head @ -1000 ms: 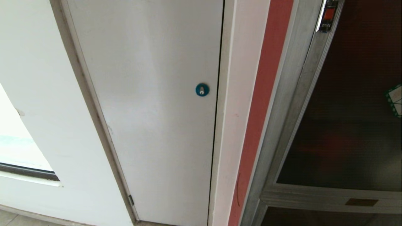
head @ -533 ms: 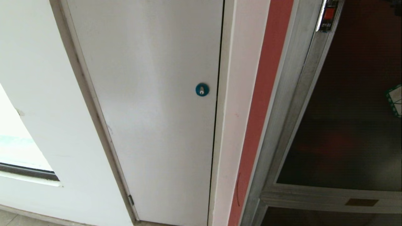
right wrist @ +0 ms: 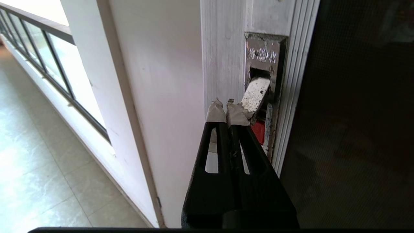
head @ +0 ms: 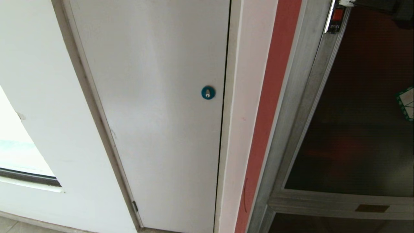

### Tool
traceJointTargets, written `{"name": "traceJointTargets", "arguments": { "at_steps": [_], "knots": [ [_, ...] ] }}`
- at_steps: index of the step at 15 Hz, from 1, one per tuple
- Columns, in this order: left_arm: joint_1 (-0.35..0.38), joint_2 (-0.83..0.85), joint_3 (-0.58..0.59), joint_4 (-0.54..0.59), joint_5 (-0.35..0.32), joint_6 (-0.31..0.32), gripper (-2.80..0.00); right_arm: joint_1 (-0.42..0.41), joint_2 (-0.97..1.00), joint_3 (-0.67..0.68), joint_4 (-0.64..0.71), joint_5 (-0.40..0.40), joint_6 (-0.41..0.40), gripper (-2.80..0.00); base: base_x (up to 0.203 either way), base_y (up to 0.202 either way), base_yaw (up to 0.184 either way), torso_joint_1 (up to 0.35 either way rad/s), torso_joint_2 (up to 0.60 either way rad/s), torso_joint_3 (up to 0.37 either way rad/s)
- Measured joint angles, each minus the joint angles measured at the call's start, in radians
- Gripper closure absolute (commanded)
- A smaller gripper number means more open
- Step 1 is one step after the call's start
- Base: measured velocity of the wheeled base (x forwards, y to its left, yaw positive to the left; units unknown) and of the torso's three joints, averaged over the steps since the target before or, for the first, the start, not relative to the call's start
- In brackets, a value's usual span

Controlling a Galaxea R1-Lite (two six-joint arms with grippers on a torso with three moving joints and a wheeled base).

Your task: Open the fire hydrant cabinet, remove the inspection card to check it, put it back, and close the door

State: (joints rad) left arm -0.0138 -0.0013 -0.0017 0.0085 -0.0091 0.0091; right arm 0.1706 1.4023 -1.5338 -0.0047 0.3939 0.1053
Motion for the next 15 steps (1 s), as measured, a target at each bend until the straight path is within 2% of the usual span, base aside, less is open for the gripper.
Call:
{"name": "traceJointTargets", "arguments": {
  "at_steps": [15],
  "knots": [
    [0.0, 0.0, 0.0, 0.0, 0.0, 0.0, 0.0, -0.05, 0.016, 0.044, -0.001, -0.007, -0.002, 0.0, 0.0, 0.0, 0.0, 0.0, 0.0, 0.0]
  ]
}}
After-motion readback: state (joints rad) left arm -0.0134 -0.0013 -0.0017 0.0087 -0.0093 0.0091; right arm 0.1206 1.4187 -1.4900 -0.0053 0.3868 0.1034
